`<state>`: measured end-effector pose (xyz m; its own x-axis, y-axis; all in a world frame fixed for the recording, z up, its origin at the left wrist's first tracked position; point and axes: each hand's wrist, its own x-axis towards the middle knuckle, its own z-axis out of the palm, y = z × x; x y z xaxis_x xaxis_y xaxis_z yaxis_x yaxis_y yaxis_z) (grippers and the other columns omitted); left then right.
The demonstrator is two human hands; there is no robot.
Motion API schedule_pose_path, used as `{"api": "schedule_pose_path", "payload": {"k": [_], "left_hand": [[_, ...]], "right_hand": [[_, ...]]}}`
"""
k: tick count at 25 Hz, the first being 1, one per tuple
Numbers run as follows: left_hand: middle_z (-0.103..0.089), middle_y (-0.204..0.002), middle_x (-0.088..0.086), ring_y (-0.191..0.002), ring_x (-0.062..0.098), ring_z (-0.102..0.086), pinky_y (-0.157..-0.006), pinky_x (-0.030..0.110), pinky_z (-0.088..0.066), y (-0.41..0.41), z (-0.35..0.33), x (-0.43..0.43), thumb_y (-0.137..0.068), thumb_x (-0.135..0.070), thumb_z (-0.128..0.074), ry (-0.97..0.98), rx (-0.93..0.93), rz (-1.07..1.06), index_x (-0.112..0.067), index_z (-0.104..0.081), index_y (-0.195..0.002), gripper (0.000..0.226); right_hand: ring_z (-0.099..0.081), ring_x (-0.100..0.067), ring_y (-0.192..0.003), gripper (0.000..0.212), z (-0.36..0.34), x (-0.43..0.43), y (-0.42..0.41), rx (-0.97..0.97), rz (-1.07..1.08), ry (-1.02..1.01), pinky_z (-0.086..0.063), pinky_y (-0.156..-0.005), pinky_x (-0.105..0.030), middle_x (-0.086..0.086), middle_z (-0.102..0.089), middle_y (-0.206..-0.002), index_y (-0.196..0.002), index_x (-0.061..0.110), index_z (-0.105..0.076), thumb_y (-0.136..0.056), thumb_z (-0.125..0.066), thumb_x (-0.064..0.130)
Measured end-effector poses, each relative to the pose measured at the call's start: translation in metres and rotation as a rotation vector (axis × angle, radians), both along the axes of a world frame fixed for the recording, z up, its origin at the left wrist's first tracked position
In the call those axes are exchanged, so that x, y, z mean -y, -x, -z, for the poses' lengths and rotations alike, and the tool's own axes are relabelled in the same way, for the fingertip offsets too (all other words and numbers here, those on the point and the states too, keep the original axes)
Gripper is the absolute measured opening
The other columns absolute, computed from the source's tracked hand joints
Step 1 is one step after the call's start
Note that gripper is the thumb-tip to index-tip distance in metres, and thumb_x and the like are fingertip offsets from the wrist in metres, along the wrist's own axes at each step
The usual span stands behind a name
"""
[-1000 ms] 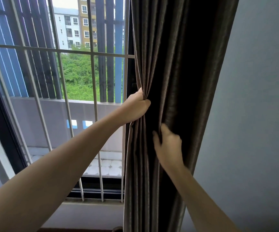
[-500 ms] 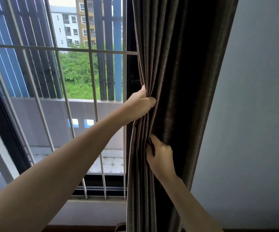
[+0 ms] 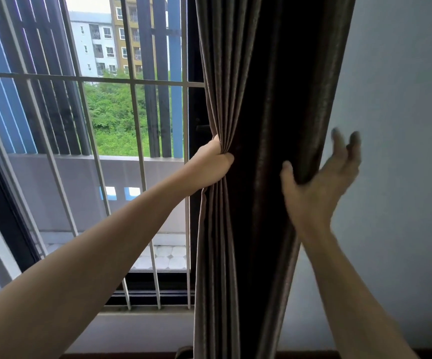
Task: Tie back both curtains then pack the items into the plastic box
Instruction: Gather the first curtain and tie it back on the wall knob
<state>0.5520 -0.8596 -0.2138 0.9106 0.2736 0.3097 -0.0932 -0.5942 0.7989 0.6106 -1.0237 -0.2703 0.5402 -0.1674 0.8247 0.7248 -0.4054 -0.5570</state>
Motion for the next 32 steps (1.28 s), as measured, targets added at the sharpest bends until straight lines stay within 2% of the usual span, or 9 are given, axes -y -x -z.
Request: {"api": "schedule_pose_path", "payload": {"k": [2,5,10,18,21,24,26,29,32], "left_hand": [[-0.054,-0.075,0.004,-0.074,0.015,-0.057,-0.059,0.015,-0.039,0.002,-0.001,0.006,-0.084,0.007,-0.036,0.083,-0.006,0.06,0.004,-0.05,-0.103,0.024],[-0.046,-0.062,-0.01,-0.051,-0.003,-0.05,-0.046,0.005,-0.038,0.001,-0.001,0.011,-0.082,0.016,-0.032,0.143,-0.009,0.139,0.016,-0.04,-0.107,0.026],[-0.05,-0.074,-0.007,-0.07,0.004,-0.05,-0.06,0.014,-0.041,-0.008,0.0,0.002,-0.082,0.013,-0.033,0.139,-0.003,0.114,0.002,-0.049,-0.117,0.04],[-0.056,-0.119,0.009,-0.109,0.021,-0.055,-0.093,0.034,-0.048,-0.014,0.004,-0.004,-0.084,0.009,-0.034,0.126,0.033,0.133,-0.009,-0.047,-0.127,0.049],[-0.056,-0.094,0.001,-0.087,0.014,-0.055,-0.073,0.025,-0.048,-0.012,0.002,0.001,-0.081,0.006,-0.037,0.141,0.014,0.129,-0.008,-0.051,-0.105,0.032],[-0.057,-0.085,-0.003,-0.081,0.014,-0.057,-0.065,0.025,-0.045,-0.012,0.002,0.007,-0.073,-0.02,-0.057,0.142,0.002,0.071,-0.02,-0.055,-0.093,0.02],[-0.063,-0.088,-0.002,-0.082,0.014,-0.062,-0.065,0.024,-0.048,-0.014,0.004,0.01,-0.072,-0.029,-0.064,0.004,0.056,-0.042,-0.019,-0.059,-0.097,0.027],[-0.053,-0.072,0.0,-0.065,0.017,-0.053,-0.054,0.024,-0.038,-0.011,0.006,0.011,-0.08,-0.009,-0.049,-0.057,0.15,-0.186,-0.013,-0.051,-0.072,0.009],[-0.044,-0.053,-0.003,-0.051,0.015,-0.039,-0.049,0.024,-0.028,-0.009,0.011,0.007,-0.074,-0.001,-0.043,0.127,0.189,-0.113,-0.009,-0.046,-0.057,0.019]], "right_hand": [[-0.032,-0.002,-0.124,0.082,-0.017,-0.002,-0.013,-0.194,-0.182,0.067,-0.025,-0.105,-0.014,-0.009,-0.032,-0.149,-0.149,0.013,-0.013,-0.084,-0.063,0.009],[-0.06,-0.029,-0.102,0.067,0.002,-0.019,-0.016,-0.249,-0.272,0.381,-0.037,-0.077,-0.014,-0.018,-0.062,-0.116,-0.144,0.009,-0.029,-0.083,-0.047,-0.011],[-0.065,-0.023,-0.09,0.06,0.074,-0.04,0.003,-0.32,-0.543,0.546,-0.052,-0.091,-0.031,-0.011,-0.066,-0.102,-0.141,0.014,-0.036,-0.087,-0.04,-0.012],[-0.065,-0.025,-0.09,0.051,0.087,-0.052,0.008,-0.295,-0.542,0.575,-0.053,-0.091,-0.036,-0.012,-0.066,-0.106,-0.141,0.012,-0.035,-0.092,-0.041,-0.001],[-0.064,-0.025,-0.094,0.059,0.092,-0.056,0.014,-0.298,-0.515,0.611,-0.051,-0.093,-0.035,-0.013,-0.065,-0.108,-0.146,0.012,-0.025,-0.091,-0.043,-0.001],[-0.061,-0.019,-0.099,0.07,0.094,-0.06,0.018,-0.362,-0.601,0.652,-0.049,-0.094,-0.035,-0.011,-0.059,-0.119,-0.15,0.017,-0.014,-0.089,-0.043,0.001],[-0.051,-0.011,-0.12,0.073,0.1,-0.06,0.023,-0.43,-0.805,0.626,-0.039,-0.107,-0.033,-0.004,-0.043,-0.142,-0.151,0.024,-0.006,-0.089,-0.04,0.008],[-0.008,0.002,-0.143,0.055,0.111,-0.063,0.018,-0.442,-0.973,0.344,-0.008,-0.12,-0.038,0.015,-0.006,-0.158,-0.145,0.049,-0.007,-0.095,-0.029,0.041],[-0.015,0.004,-0.141,0.061,0.076,-0.071,0.005,-0.528,-0.871,-0.013,-0.013,-0.12,-0.038,0.019,-0.012,-0.156,-0.136,0.061,-0.014,-0.079,-0.019,0.082]]}}
